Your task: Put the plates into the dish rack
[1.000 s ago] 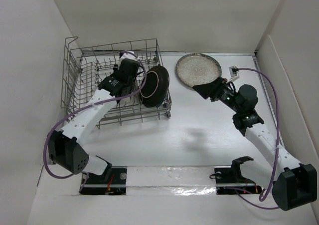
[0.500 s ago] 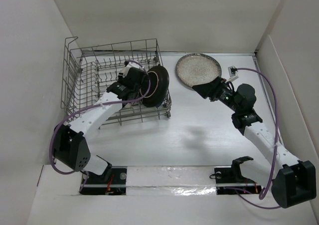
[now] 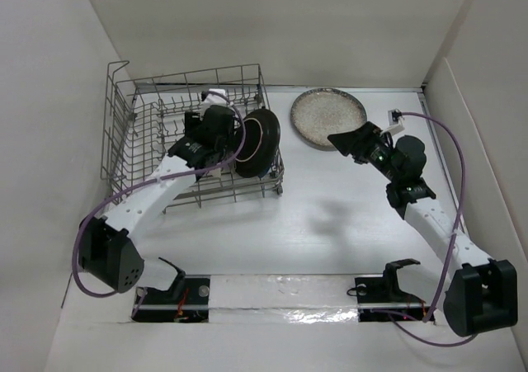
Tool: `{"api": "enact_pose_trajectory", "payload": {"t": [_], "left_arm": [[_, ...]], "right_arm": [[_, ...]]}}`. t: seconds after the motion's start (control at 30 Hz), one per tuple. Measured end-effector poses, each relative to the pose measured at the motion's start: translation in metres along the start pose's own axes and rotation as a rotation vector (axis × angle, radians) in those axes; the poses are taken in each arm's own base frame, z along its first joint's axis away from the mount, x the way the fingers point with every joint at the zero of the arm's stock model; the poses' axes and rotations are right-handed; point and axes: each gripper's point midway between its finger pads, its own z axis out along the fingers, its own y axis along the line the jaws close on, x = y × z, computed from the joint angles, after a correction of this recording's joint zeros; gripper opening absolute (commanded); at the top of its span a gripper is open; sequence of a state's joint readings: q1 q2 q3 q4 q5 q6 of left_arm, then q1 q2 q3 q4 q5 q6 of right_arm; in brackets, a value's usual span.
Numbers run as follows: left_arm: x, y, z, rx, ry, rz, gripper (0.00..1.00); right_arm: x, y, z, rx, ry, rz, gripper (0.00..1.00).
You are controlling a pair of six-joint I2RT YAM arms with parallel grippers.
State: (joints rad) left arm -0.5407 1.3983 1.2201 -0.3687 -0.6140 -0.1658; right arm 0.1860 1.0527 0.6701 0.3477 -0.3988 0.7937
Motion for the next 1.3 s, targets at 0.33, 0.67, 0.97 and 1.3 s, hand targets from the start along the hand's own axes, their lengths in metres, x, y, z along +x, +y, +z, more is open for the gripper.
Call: {"api": "enact_pose_trajectory", "payload": {"t": [0.33, 0.67, 0.97, 1.3], "left_arm": [[-0.085, 0.024, -0.075, 0.166, -0.280, -0.234, 0.43], [-0.095, 0.022, -0.125, 0.384, -0.417, -0.336, 0.12], [-0.089, 0.009, -0.144, 0.520, -0.432, -0.334, 0.15], [-0.101, 0.012, -0.171, 0.606, -0.499, -0.365, 0.17]], "right_arm": [[-0.008, -0.122, 0.001, 0.364, -0.095, 0.165, 0.76], [0.016, -0.249, 0.035, 0.697, -0.097, 0.382, 0.68], [0.004, -0.292, 0.076, 0.740, -0.131, 0.497, 0.62], [-0.006, -0.306, 0.101, 0.804, -0.075, 0.533, 0.48]]}}
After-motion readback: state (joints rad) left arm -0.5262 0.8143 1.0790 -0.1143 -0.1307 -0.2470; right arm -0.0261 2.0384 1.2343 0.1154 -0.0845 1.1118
